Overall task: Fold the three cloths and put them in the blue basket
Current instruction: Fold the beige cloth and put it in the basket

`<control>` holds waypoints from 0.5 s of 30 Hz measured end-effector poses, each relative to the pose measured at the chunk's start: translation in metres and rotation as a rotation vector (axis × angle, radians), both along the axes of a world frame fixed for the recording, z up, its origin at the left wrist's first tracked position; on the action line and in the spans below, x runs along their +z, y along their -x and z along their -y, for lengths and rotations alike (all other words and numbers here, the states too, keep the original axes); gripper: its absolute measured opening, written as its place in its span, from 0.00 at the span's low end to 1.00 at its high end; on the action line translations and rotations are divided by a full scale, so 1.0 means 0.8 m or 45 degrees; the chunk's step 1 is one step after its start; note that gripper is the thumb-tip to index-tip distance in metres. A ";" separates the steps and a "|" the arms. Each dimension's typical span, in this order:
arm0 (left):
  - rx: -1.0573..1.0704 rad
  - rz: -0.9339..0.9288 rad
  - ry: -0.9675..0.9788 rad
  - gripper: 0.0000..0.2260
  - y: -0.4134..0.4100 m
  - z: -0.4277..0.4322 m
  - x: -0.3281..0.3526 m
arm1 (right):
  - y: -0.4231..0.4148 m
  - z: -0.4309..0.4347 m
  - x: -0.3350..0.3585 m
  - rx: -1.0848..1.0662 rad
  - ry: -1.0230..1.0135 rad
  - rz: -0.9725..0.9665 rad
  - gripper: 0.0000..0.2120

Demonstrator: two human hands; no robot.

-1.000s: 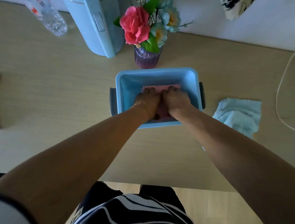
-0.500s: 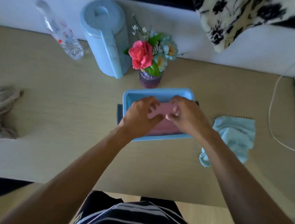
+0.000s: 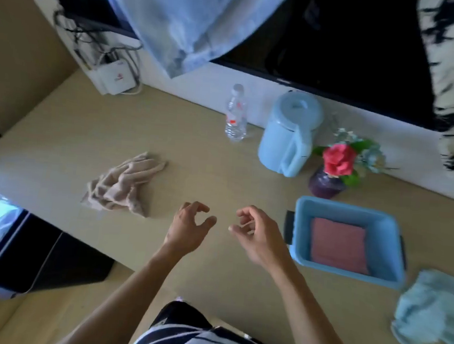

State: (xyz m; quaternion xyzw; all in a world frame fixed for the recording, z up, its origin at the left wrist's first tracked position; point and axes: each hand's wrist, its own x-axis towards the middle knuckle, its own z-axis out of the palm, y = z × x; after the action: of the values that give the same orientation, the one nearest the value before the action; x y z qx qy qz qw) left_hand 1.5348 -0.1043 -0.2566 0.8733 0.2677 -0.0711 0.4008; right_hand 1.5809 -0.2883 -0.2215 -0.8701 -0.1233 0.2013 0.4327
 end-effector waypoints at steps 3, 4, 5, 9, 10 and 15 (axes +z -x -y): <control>0.040 -0.080 -0.121 0.16 0.002 -0.074 -0.023 | 0.012 -0.055 -0.011 0.070 0.069 -0.065 0.14; 0.044 -0.101 -0.178 0.17 0.001 -0.099 -0.034 | 0.015 -0.070 -0.014 0.076 0.087 -0.079 0.14; 0.036 -0.124 -0.251 0.18 -0.003 -0.120 -0.044 | 0.017 -0.081 -0.016 0.069 0.100 -0.088 0.15; -0.050 -0.316 -0.478 0.27 -0.010 -0.196 -0.086 | 0.019 -0.122 -0.028 0.042 0.129 -0.113 0.15; -0.069 -0.385 -0.513 0.29 -0.009 -0.212 -0.097 | 0.020 -0.131 -0.031 0.035 0.134 -0.118 0.15; -0.077 -0.566 -0.443 0.40 -0.015 -0.261 -0.134 | 0.025 -0.152 -0.035 -0.020 0.166 -0.139 0.14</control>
State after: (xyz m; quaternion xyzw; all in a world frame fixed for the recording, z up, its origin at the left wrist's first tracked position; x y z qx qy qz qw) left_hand 1.5468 0.1045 -0.3637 0.8995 0.3311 -0.2257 0.1739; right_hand 1.5610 -0.1669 -0.2497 -0.8850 -0.0792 0.2527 0.3828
